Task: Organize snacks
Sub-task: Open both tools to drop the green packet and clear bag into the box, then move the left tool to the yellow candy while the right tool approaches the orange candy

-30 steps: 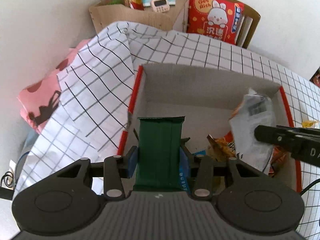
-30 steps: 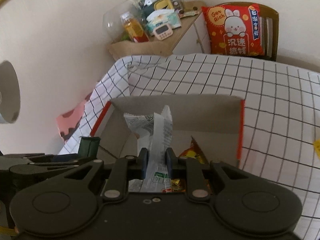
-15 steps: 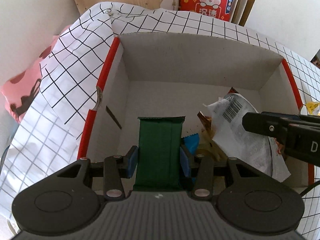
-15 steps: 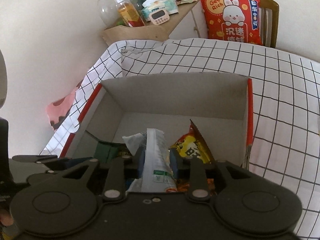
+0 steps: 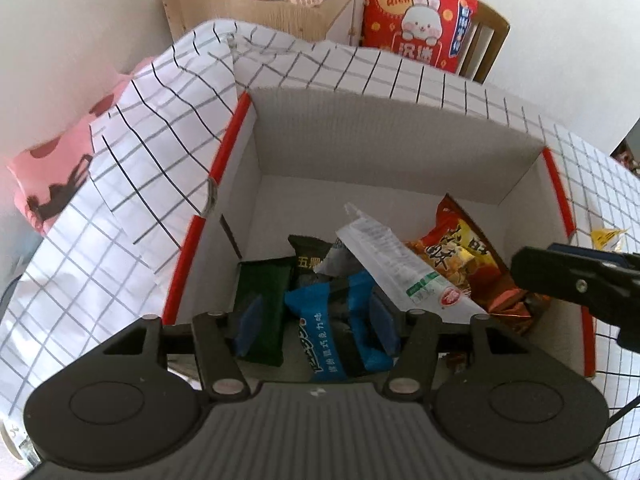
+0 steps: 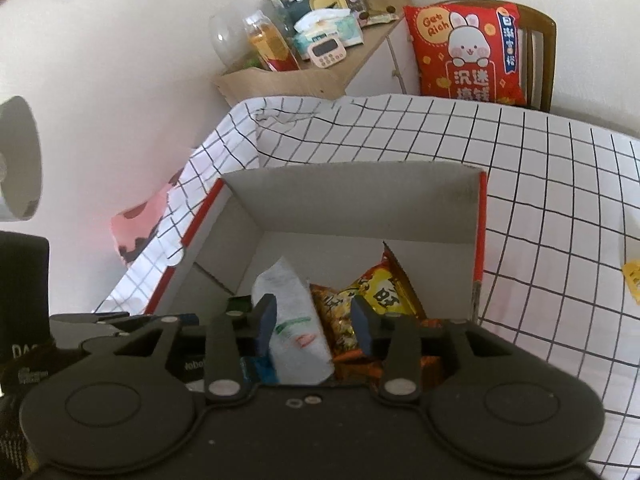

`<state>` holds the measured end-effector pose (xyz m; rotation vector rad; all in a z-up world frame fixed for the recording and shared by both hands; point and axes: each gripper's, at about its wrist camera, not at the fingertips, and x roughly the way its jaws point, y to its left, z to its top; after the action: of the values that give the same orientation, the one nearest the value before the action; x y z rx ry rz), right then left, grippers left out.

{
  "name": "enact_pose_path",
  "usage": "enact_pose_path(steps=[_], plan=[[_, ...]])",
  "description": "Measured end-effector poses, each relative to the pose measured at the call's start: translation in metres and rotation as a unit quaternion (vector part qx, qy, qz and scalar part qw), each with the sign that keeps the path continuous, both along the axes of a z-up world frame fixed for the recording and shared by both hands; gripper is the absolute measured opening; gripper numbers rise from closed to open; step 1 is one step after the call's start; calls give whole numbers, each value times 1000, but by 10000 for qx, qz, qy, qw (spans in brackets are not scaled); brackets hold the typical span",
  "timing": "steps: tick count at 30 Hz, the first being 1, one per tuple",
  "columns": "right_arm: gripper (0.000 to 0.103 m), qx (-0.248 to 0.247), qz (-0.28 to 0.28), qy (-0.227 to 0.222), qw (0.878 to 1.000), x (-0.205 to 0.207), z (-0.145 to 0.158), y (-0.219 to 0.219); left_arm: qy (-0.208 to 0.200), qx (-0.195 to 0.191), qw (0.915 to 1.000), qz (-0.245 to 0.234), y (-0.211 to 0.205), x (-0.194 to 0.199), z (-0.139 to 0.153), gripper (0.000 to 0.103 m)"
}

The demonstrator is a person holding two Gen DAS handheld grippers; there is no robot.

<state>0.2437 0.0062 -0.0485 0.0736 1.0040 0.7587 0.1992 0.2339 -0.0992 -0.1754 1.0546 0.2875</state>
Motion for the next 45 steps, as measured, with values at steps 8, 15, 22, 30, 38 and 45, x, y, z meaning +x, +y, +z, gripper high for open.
enact_pose_path(steps=[8,15,22,30,38,45], plan=[[51,225,153,-121,9996,-20,23,-31,-502,17,9987,-126,-19,-24,29,63],[64,364,127,-292,9988,-38,41,-61,-935,32,9947,-422,-59,-45,54,63],[72,488,3,-490,9976,-51,52,-105,-1199,-141,9901,-723,-99,-56,65,71],[88,555,-449,-688,9951,-57,57,-168,-1407,-289,9838,-1071,-152,-56,65,71],[96,360,-942,-941,9904,-55,54,-229,-1524,-338,9804,-1200,-198,-42,61,75],[101,20,-1116,-1414,9836,-52,43,-271,-1555,-303,9780,-1358,-246,-21,50,80]])
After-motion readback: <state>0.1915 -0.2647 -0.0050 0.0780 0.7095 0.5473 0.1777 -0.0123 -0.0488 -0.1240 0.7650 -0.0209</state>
